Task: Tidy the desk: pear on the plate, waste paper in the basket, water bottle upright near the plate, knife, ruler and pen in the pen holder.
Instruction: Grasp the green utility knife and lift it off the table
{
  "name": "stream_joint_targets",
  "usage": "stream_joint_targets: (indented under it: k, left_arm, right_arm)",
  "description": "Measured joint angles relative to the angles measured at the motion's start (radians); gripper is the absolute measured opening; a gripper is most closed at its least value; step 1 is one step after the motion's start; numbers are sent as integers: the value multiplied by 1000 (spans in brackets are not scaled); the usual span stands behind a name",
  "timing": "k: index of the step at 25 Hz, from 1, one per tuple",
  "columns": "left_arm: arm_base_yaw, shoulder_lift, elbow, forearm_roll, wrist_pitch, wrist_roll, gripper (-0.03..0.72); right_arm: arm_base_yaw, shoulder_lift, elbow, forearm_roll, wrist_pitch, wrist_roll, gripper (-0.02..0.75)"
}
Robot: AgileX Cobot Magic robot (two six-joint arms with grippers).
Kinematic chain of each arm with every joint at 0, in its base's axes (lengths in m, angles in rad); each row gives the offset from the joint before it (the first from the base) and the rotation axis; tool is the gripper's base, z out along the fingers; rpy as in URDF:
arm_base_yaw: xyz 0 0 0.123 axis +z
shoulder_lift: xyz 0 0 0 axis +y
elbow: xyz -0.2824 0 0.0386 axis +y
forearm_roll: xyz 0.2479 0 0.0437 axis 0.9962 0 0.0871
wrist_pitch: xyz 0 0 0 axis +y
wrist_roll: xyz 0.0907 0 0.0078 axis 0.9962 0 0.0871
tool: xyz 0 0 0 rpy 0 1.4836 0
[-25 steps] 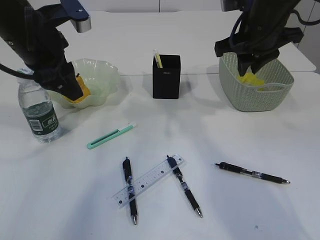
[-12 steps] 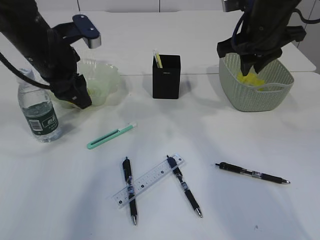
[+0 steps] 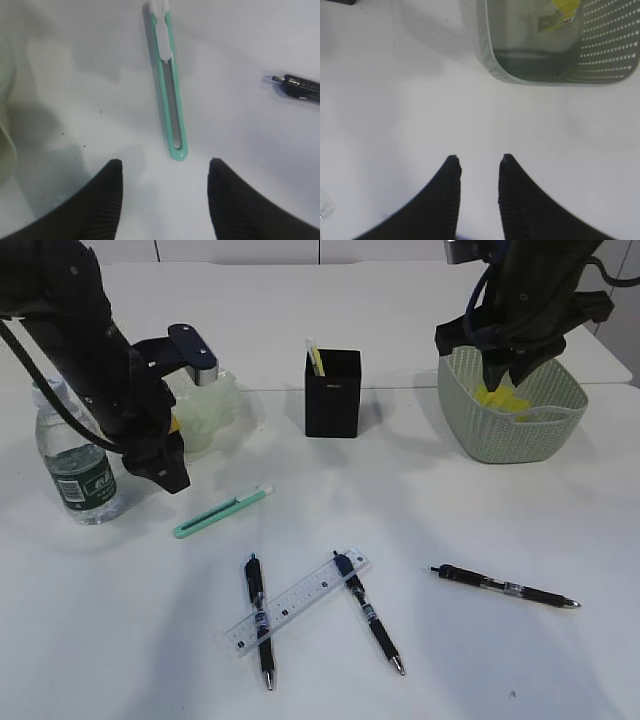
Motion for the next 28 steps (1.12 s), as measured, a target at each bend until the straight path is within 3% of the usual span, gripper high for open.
stream_joint_targets:
  k: [7,19,28]
  left_arm:
    - [-28,31,-7,22,-16,0,384]
    - [-33,183,-187,25,97,-109,384]
    - [-33,253,-222,25,147,-118,384]
  right_arm:
    - [0,0,0,0,0,0,201]
    - [0,0,0,0,7,0,201]
    - [0,0,0,0,12,0,202]
